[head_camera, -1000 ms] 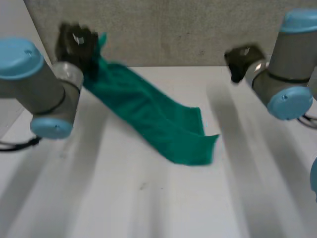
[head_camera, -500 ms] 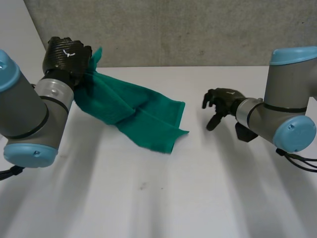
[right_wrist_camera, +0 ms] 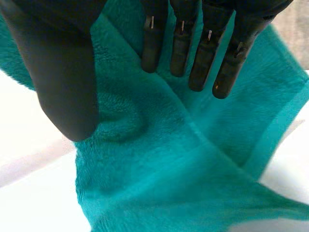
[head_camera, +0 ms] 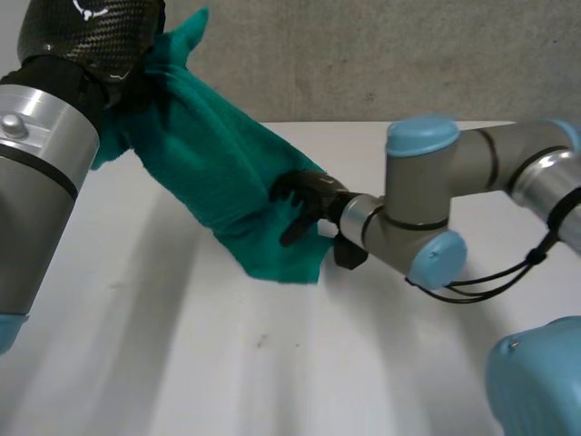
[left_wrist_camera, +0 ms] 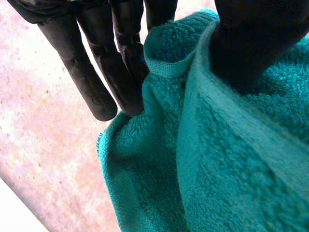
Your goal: Fold the towel.
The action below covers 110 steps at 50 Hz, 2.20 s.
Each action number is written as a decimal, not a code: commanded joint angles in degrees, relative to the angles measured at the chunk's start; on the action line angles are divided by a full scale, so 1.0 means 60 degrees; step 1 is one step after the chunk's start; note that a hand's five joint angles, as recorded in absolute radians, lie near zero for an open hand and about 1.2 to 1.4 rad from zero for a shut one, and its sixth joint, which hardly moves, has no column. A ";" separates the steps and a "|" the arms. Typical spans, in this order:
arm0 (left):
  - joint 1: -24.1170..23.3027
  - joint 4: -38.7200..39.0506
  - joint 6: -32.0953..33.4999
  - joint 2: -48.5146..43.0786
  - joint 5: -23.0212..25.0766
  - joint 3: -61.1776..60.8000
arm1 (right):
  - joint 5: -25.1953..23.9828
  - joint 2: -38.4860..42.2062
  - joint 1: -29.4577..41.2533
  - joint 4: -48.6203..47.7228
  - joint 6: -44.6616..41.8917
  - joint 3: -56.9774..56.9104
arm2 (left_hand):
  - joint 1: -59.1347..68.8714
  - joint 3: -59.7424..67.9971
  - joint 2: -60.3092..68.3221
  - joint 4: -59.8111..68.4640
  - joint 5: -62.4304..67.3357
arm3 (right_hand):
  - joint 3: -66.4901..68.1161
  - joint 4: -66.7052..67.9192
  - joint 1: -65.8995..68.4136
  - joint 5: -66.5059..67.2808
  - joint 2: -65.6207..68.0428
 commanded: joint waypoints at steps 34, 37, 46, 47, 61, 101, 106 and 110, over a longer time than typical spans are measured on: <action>0.0172 0.0035 0.0038 0.0322 0.0031 0.0056 | -0.1295 0.0839 0.0923 -0.0515 0.1028 0.0103 | 0.3412 0.1948 0.1951 0.1926 0.3087 | 0.8237 0.8223 0.8801 0.8222 0.8100; 0.0611 0.0050 0.0023 0.0278 0.0046 0.0057 | -0.0595 0.0387 0.0792 -0.0325 0.0824 0.0118 | 0.3412 0.1948 0.1951 0.1926 0.3087 | 0.8237 0.8223 0.8801 0.8222 0.8100; 0.1373 -0.0067 -0.0006 -0.0410 0.0016 -0.0206 | 0.2748 -0.2440 -0.0336 -0.0046 -0.4122 0.1112 | 0.3412 0.1948 0.1951 0.1926 0.3087 | 0.8237 0.8223 0.8801 0.8222 0.8100; 0.1374 -0.0111 -0.0020 -0.0483 0.0016 -0.0309 | 0.2734 -0.2921 -0.0380 -0.0017 -0.5216 0.1520 | 0.3412 0.1948 0.1951 0.1926 0.3087 | 0.8237 0.8223 0.8801 0.8222 0.8100; 0.1256 -0.0449 -0.1031 -0.2489 0.0046 -0.2024 | 0.2851 -0.5651 -0.0292 0.0408 -0.8713 0.4776 | 0.3412 0.1948 0.1951 0.1926 0.3087 | 0.8237 0.8223 0.8801 0.8222 0.8100; 0.0919 -0.0463 -0.1075 -0.2359 0.0279 -0.1745 | 0.0947 -0.5532 -0.3644 0.1228 -0.5490 0.6312 | -0.4210 -0.5673 -0.5670 -0.5696 -0.4534 | -0.1313 -0.1326 -0.0749 -0.1328 -0.1449; 0.1051 -0.0522 -0.1031 -0.2388 0.1040 -0.1584 | 0.0566 -0.5607 -0.4334 0.1506 -0.5549 0.6636 | -0.4517 -0.5980 -0.5977 -0.6003 -0.4841 | -0.1706 -0.1720 -0.1142 -0.1721 -0.1842; 0.1066 -0.0580 -0.1017 -0.2636 0.1903 -0.1205 | 0.0025 -0.5592 -0.4818 0.1799 -0.5607 0.6914 | -0.5499 -0.6962 -0.6959 -0.6985 -0.5823 | -0.1706 -0.1720 -0.1142 -0.1721 -0.1843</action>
